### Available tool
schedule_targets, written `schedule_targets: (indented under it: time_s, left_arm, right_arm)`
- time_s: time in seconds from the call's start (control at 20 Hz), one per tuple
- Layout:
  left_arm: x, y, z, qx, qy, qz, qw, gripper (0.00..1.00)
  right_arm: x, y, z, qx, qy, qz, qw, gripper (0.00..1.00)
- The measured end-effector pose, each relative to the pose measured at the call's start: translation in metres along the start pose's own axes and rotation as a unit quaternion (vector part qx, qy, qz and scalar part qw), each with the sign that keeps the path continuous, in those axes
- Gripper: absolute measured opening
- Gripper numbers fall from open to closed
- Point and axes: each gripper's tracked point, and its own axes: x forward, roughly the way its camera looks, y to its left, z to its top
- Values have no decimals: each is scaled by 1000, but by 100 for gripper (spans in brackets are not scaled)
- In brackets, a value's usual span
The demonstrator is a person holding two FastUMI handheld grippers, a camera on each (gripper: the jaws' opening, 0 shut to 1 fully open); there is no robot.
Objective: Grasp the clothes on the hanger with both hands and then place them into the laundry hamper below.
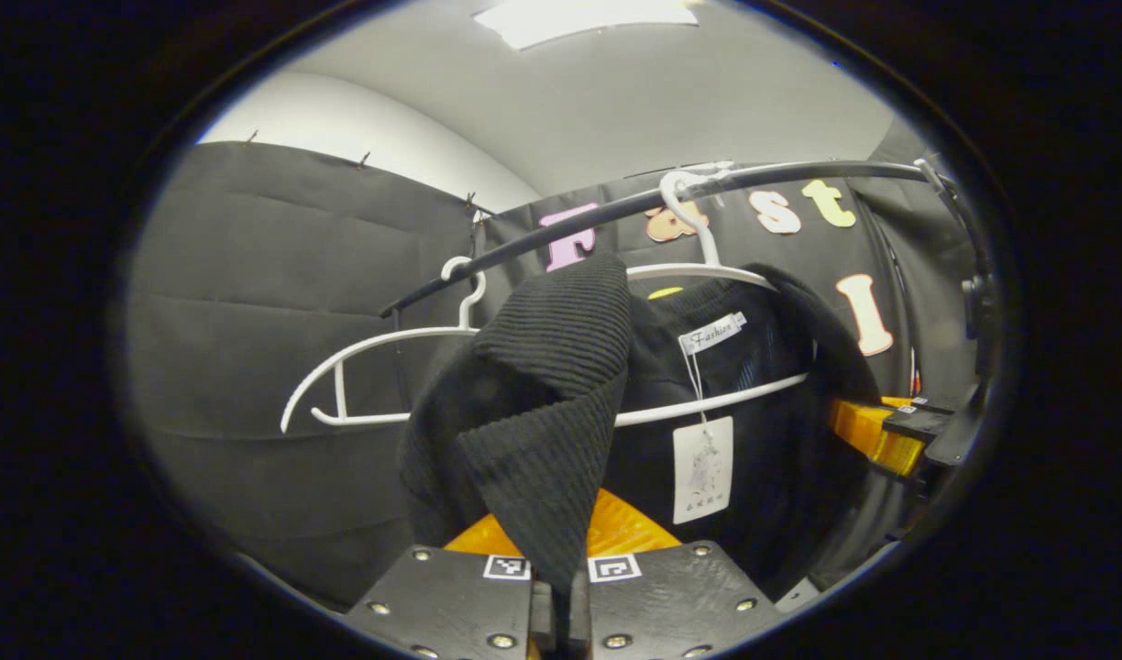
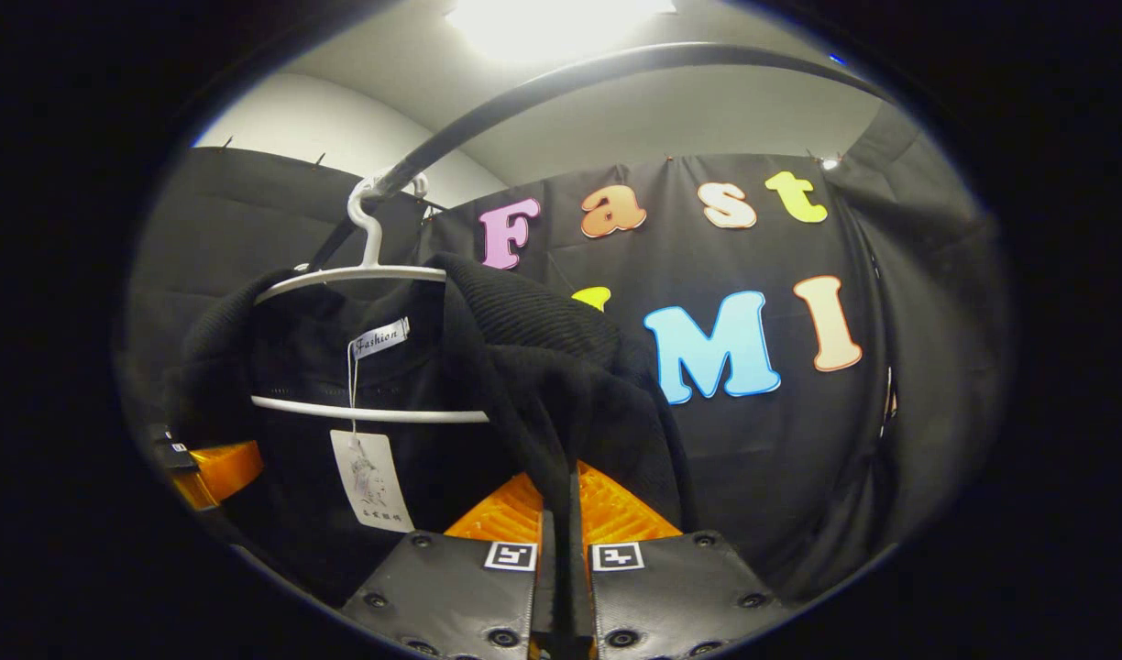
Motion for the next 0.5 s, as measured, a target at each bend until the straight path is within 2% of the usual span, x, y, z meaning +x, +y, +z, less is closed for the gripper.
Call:
schedule_targets:
  time_s: [0.05, 0.1, 0.25, 0.3, 0.4, 0.45, 0.5]
  left_arm:
    - [1, 2, 5, 3, -5, 7, 1000, 7]
    - [-8, 1, 9, 7, -14, -4, 1000, 0]
    - [-23, 6, 24, 32, -30, -7, 999, 1]
    - [-26, 8, 31, 35, -35, -8, 999, 2]
    - [-30, 15, 45, 35, -46, -6, 998, 1]
    - [-31, 21, 52, 36, -52, -4, 998, 0]
    - [-33, 28, 61, 37, -61, 1, 997, 2]
  right_arm:
    - [0, -4, 4, -5, -7, -5, 1000, 8]
    - [0, -7, 9, -5, -14, -11, 1000, 7]
    - [-2, -27, 21, -8, -37, -49, 998, 7]
    - [-2, -35, 25, -9, -42, -61, 997, 5]
    - [1, -48, 32, -17, -51, -79, 995, 7]
    - [3, -54, 36, -22, -58, -86, 994, 5]
    - [4, -60, 43, -27, -68, -94, 993, 8]
